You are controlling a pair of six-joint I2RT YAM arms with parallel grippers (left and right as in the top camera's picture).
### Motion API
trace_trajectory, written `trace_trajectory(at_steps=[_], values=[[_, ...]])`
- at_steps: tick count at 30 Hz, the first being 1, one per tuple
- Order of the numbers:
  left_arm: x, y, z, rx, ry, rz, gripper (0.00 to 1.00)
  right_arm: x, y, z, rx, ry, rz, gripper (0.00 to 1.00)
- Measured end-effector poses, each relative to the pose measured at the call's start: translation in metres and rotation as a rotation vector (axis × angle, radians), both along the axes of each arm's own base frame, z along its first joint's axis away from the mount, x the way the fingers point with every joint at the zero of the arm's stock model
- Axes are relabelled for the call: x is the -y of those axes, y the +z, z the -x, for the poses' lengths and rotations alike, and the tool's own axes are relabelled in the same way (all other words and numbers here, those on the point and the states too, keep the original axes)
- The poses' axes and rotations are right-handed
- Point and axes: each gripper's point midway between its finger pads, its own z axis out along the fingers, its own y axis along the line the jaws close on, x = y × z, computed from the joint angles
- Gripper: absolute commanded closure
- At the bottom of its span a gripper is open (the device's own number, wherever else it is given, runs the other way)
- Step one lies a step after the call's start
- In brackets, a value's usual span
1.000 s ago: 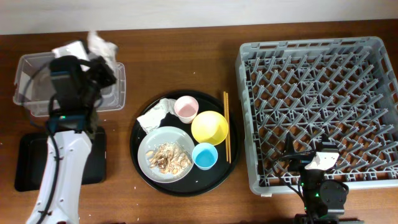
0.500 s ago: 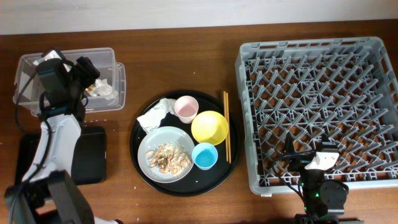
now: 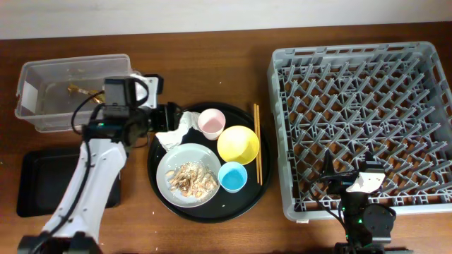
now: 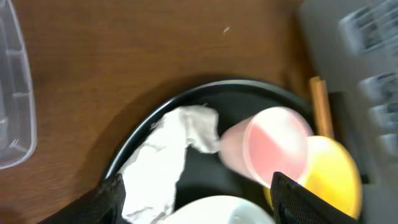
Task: Sort waste into correct bins and load items into the dishwasher rack
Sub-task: 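Grasp the remaining tissue on the tray with the left gripper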
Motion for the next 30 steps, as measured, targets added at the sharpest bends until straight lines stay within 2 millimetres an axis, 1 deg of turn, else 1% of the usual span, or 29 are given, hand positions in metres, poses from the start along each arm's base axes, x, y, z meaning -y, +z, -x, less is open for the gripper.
trace_trajectory(at_steps=[1, 4, 7, 9, 11, 13, 15, 18, 19, 23, 24, 25, 26, 27, 30], values=[[-0.001, -0.012, -0.002, -0.023, 0.006, -0.035, 0.26, 0.0, 0.0, 0.0, 0.0, 0.0, 0.0, 0.01], [-0.013, -0.056, -0.005, -0.119, 0.032, -0.125, 0.26, 0.0, 0.0, 0.0, 0.0, 0.0, 0.0, 0.01], [-0.011, -0.088, -0.001, -0.193, 0.006, -0.155, 0.26, 0.0, 0.0, 0.0, 0.0, 0.0, 0.0, 0.01], [-0.007, -0.097, 0.0, -0.212, -0.012, -0.165, 0.26, 0.0, 0.0, 0.0, 0.0, 0.0, 0.0, 0.01], [0.005, -0.109, 0.001, -0.228, -0.042, -0.171, 0.26, 0.0, 0.0, 0.0, 0.0, 0.0, -0.001, 0.01], [0.009, -0.119, 0.0, -0.237, -0.054, -0.181, 0.27, 0.0, 0.0, 0.0, 0.0, 0.0, 0.0, 0.01], [0.007, -0.129, 0.001, -0.255, -0.048, -0.206, 0.32, 0.0, 0.0, 0.0, 0.0, 0.0, 0.0, 0.01], [0.001, -0.131, -0.002, -0.245, -0.032, -0.238, 0.36, 0.0, 0.0, 0.0, 0.0, 0.0, 0.0, 0.01], [0.0, -0.131, -0.002, -0.244, -0.029, -0.244, 0.41, 0.0, 0.0, 0.0, 0.0, 0.0, -0.001, 0.01], [-0.002, -0.133, -0.003, -0.246, -0.028, -0.252, 0.43, 0.0, 0.0, 0.0, 0.0, 0.0, 0.0, 0.01], [-0.001, -0.136, -0.002, -0.253, -0.028, -0.253, 0.56, 0.0, 0.0, 0.0, 0.0, 0.0, -0.001, 0.01], [-0.002, -0.142, -0.001, -0.267, -0.03, -0.256, 0.65, 0.0, 0.0, 0.0, 0.0, 0.0, 0.0, 0.01], [-0.002, -0.143, -0.002, -0.265, -0.027, -0.257, 0.69, 0.0, 0.0, 0.0, 0.0, 0.0, 0.0, 0.01], [-0.003, -0.143, -0.002, -0.264, -0.028, -0.262, 0.8, 0.0, 0.0, 0.0, 0.0, 0.0, -0.001, 0.01], [-0.004, -0.144, -0.001, -0.269, -0.024, -0.265, 1.0, 0.0, 0.0, 0.0, 0.0, 0.0, -0.001, 0.01]])
